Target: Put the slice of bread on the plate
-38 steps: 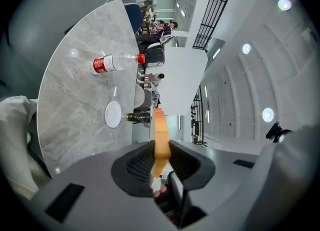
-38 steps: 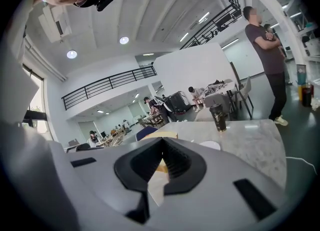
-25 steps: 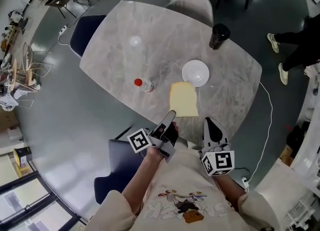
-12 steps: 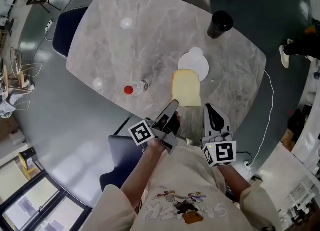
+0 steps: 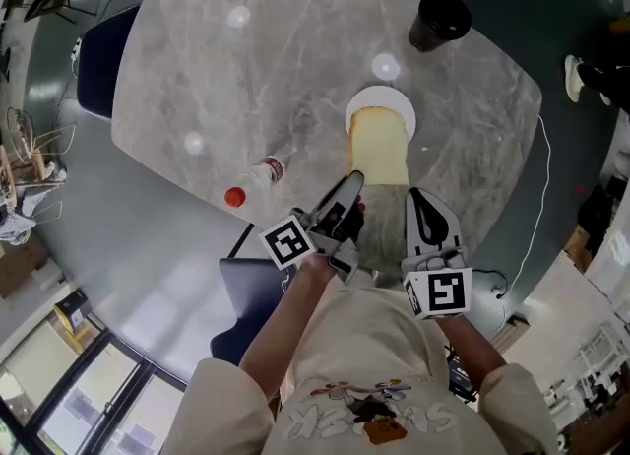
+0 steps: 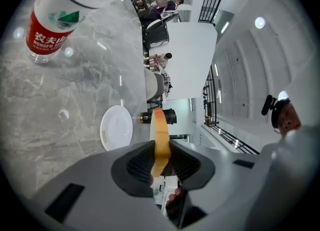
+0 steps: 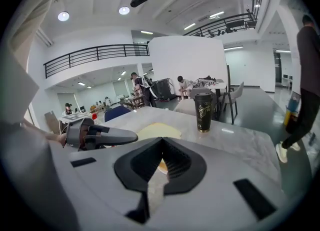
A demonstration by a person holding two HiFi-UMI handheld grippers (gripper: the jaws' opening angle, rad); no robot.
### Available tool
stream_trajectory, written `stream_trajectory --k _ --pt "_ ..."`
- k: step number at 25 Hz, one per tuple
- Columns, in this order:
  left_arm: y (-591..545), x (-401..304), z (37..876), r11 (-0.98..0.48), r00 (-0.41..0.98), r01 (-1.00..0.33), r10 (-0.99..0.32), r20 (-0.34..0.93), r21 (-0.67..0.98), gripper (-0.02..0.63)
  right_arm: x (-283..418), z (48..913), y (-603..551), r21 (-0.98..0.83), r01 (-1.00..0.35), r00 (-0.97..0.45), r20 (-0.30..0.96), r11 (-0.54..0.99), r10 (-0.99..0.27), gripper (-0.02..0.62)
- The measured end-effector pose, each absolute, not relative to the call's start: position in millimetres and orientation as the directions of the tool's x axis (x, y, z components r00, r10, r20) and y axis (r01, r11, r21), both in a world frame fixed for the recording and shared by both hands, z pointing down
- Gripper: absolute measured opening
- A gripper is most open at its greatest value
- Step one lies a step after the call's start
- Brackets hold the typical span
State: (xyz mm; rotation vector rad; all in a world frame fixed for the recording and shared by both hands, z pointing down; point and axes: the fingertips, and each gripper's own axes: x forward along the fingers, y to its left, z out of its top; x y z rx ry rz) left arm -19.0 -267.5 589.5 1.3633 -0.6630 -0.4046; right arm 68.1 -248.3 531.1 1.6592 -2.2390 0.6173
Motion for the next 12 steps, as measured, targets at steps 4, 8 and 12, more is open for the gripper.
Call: stream_trajectory --k 4,8,12 --pt "-275 -15 605 0.179 0.766 -0.134 -0.606 0.216 0.975 0.095 69 545 -252 -0.168 -0.958 -0.286 0.489 0.234 -0.824 0.005" --pt "-286 -12 620 0.139 0.779 -0.198 -0.579 0.242 0.97 0.095 70 559 -258 -0.171 -0.96 -0.279 0.504 0.222 -0.818 0.005" --pt "-300 -7 631 0.065 0.791 -0.272 -0.553 0.261 0.96 0.095 72 571 -264 -0.179 -0.963 -0.267 0.517 0.202 -0.814 0.005"
